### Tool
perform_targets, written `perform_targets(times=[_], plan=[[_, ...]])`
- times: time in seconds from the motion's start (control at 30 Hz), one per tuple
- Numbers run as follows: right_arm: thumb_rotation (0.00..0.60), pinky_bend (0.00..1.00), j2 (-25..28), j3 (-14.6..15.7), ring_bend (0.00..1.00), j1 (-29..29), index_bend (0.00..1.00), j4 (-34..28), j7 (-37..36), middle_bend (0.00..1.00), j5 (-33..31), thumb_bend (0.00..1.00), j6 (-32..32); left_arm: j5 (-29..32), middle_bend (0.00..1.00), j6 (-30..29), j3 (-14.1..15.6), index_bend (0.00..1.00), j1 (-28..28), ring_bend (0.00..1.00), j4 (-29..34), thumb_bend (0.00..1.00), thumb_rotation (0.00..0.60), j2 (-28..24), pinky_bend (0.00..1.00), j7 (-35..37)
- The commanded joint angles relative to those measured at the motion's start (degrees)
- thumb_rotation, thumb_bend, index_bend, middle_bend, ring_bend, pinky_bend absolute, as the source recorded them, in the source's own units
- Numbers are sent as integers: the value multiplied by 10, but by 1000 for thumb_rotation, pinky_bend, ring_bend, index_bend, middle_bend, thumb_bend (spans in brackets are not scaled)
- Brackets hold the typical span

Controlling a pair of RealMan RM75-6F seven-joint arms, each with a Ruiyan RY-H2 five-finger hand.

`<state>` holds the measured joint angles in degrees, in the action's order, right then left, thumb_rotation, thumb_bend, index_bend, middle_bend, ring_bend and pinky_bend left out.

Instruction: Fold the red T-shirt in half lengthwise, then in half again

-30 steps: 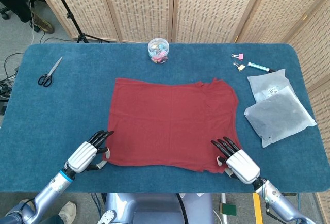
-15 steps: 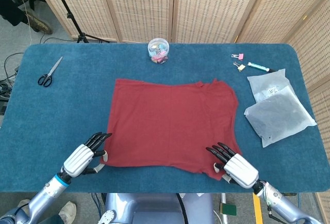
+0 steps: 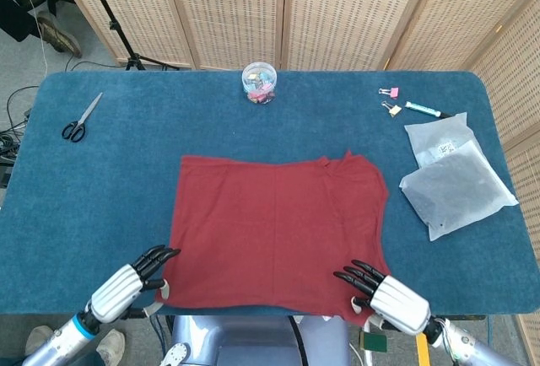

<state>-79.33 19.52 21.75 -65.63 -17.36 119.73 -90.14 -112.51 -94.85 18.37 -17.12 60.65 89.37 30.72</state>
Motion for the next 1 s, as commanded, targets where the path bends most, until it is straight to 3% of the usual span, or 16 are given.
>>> perform_targets(times=[0.03, 0.23, 1.0], plan=[[600, 0, 6, 9, 0, -5, 643, -2, 2, 48, 10, 620, -8, -12, 0, -8, 12, 746, 9, 0, 7, 448, 600, -5, 0, -8], [600, 0, 12, 26, 0, -19, 645, 5, 4, 49, 30, 620, -29, -33, 0, -26, 33, 746, 25, 0, 7, 449, 600, -12, 0, -14], [600, 0, 10, 58, 0, -53, 645, 40, -2, 55, 68, 620, -71, -66, 0, -70, 65, 746, 58, 0, -34, 449, 600, -17, 0, 19]])
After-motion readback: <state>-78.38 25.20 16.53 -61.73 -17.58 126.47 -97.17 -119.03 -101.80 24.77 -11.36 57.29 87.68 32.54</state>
